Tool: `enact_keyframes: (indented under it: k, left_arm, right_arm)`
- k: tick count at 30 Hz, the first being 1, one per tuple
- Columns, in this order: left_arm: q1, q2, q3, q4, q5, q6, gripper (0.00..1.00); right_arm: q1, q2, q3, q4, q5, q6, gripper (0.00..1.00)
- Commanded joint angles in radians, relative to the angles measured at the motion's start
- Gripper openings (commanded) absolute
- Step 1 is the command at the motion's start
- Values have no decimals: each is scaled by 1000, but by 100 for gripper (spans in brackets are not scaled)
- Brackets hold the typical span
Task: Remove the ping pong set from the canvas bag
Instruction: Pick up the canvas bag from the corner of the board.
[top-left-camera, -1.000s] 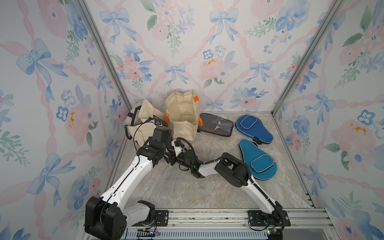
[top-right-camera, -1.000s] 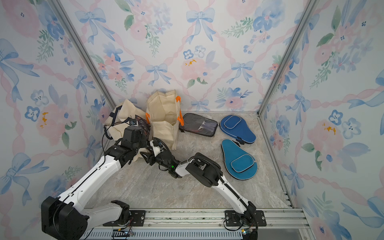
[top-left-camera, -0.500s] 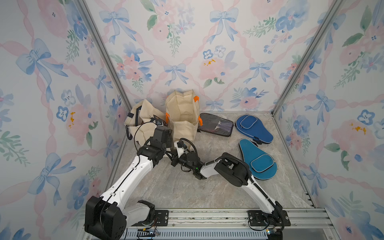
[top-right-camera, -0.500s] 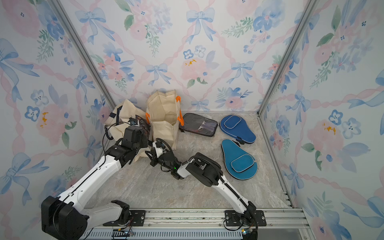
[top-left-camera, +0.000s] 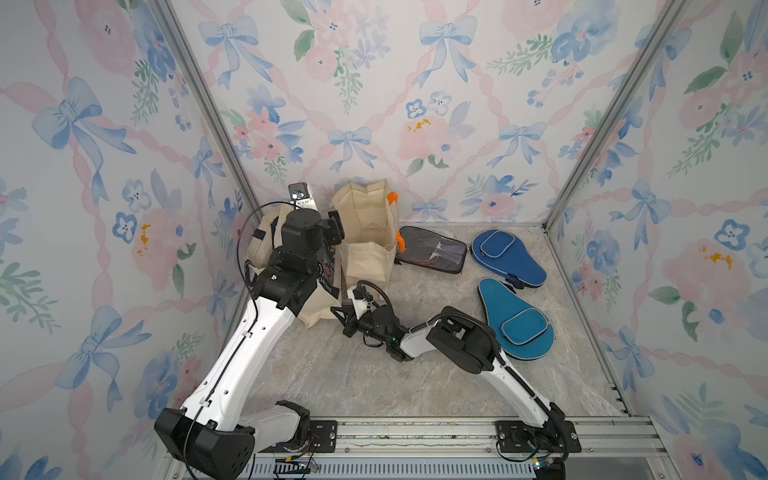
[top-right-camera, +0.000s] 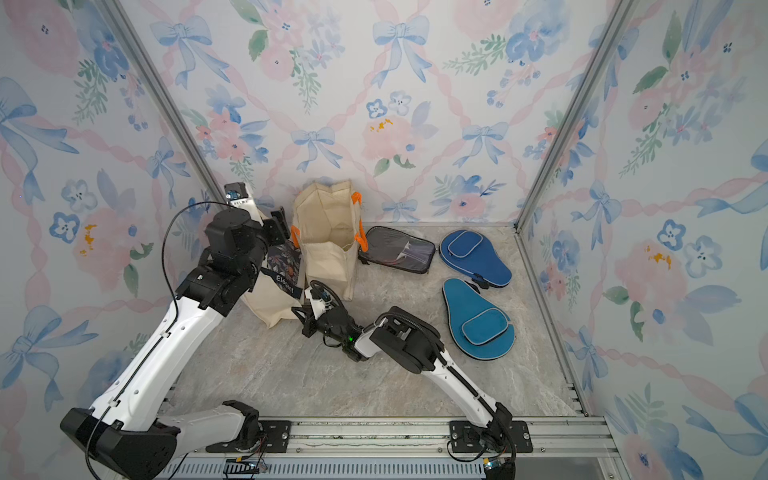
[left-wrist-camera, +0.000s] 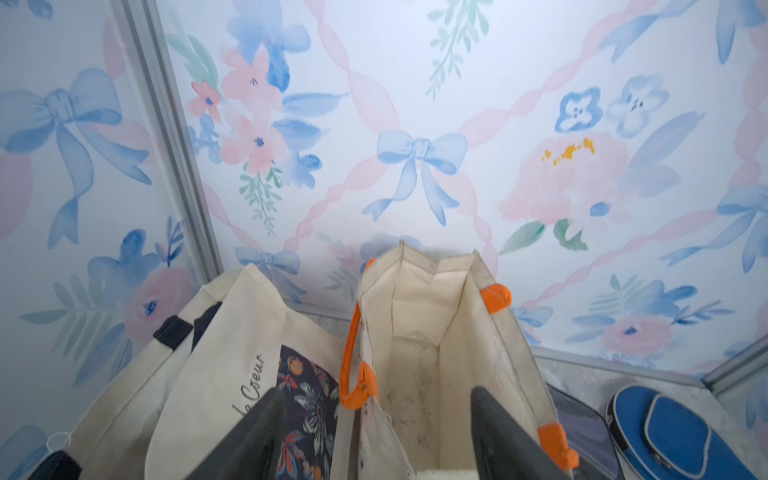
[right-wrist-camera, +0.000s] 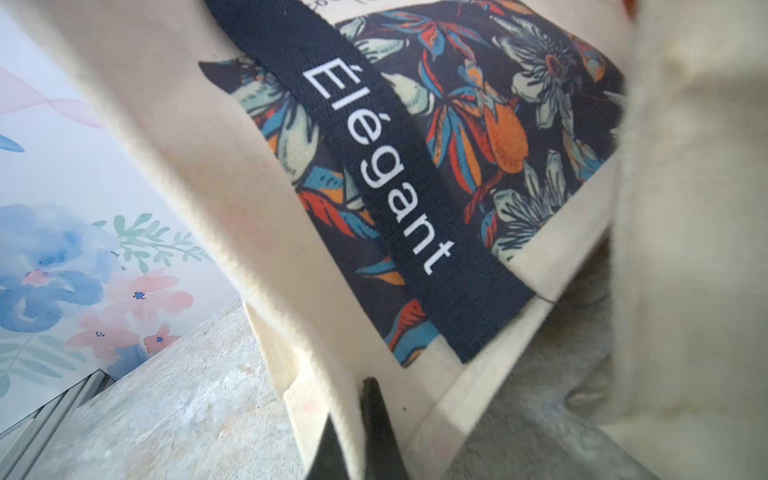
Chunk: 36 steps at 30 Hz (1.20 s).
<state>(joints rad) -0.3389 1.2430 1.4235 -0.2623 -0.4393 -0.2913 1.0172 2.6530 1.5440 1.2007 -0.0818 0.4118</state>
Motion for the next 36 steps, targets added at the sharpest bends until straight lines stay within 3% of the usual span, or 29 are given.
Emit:
enact_keyframes:
  k: [1,8,18,24,36]
  left_arm:
    - [66,75,81,-64,-4,22,75]
    - [382,236,177,-157,246,-60,82]
    - [615,373,178,-183,312,-72,87]
    - [708,441,170,-183,403,-100,88]
    - [766,511,119,-182,530,-113,86]
  right_arm:
    - [0,55,-18,-20,8,6,0]
    - [-3,58,-18,-21,5,-5,0]
    - [-6,63,-5,-21,1,-14,0]
    - [-13,64,-9,-4,-3,-10,0]
    - [-22,61,-18,22,-4,-1,0]
